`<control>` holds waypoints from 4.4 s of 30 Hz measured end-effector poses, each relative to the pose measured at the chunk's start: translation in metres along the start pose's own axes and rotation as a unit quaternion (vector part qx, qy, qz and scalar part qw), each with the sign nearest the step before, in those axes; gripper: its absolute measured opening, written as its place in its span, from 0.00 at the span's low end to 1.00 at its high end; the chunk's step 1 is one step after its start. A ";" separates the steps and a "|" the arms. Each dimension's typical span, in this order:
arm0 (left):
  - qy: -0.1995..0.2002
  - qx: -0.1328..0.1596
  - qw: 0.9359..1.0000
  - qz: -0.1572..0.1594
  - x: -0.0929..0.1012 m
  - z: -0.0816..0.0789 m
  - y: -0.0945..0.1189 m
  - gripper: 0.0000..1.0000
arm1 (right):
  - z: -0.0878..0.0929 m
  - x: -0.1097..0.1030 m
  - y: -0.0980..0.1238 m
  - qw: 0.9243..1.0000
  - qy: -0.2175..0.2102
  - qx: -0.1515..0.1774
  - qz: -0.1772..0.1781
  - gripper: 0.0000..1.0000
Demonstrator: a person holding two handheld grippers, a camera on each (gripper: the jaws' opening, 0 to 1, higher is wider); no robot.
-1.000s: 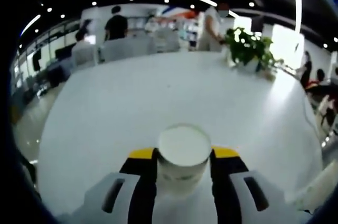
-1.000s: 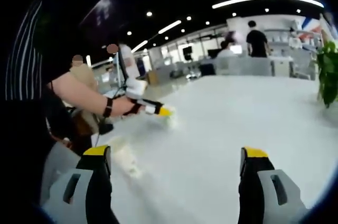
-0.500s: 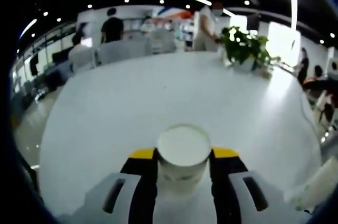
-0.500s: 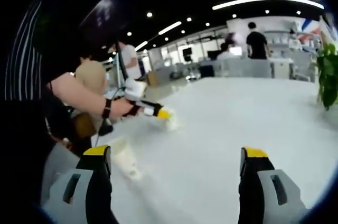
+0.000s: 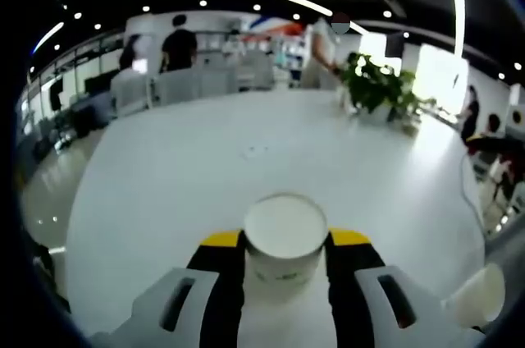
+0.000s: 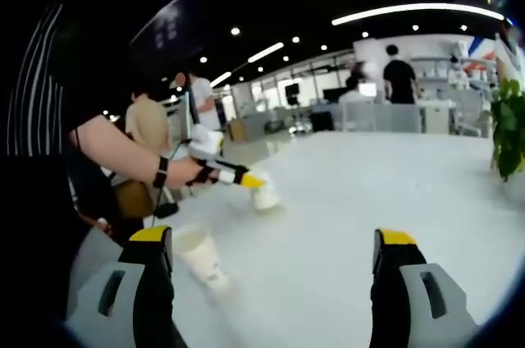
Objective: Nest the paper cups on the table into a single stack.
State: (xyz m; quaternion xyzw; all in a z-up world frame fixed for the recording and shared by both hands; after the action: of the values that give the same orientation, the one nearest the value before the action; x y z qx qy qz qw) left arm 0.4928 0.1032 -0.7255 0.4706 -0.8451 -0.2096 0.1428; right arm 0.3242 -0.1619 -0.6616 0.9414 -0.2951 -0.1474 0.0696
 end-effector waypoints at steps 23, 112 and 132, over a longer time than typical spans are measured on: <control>-0.008 0.049 0.999 0.014 0.039 -0.033 0.068 0.36 | -0.010 -0.057 0.011 0.999 0.023 0.025 -0.015 1.00; -0.090 0.133 0.958 0.238 0.184 -0.063 0.181 0.36 | -0.002 -0.124 -0.026 0.995 -0.006 0.075 -0.058 0.96; -0.104 0.132 0.949 0.267 0.200 -0.063 0.176 0.36 | -0.010 -0.135 -0.037 0.991 -0.010 0.085 -0.102 0.82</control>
State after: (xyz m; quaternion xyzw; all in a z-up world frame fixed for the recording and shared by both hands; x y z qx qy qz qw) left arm 0.2878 0.0012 -0.5752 0.2184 -0.9700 -0.0980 0.0416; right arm 0.2412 -0.0535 -0.6287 0.9675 -0.2100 -0.1376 -0.0290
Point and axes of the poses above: the point that each gripper's makers call its tool centre point, and the gripper's own axes: y roughly backward along the fingers, x roughly to its right, z roughly out of its underside, the point moved 3 cm from there along y, roughly backward along the fingers, and after that the axes turned 8 degrees about -z, right-handed, at the moved point
